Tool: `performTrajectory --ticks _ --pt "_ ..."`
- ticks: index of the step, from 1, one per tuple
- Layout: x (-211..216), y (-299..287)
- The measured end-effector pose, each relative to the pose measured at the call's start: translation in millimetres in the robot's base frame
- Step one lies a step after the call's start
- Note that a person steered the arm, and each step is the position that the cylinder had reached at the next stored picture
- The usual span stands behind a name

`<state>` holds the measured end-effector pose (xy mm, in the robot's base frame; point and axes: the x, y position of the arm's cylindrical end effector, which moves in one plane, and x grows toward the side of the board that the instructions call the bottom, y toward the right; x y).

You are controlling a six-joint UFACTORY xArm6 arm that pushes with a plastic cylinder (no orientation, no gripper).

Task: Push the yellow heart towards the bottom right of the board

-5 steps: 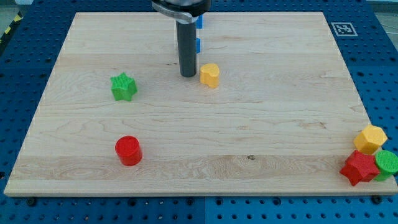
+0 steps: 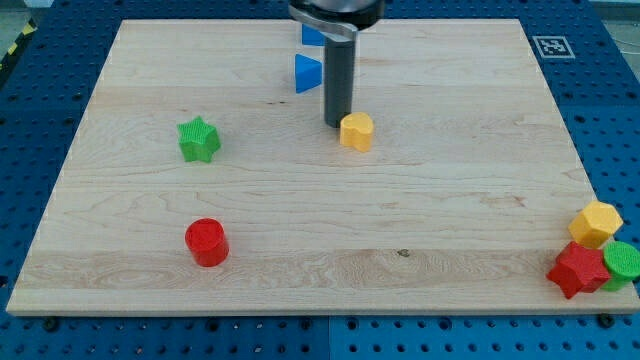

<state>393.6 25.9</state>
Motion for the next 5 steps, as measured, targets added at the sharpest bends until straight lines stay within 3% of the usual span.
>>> performTrajectory --ticks 5 --pt "53.6 18.1"
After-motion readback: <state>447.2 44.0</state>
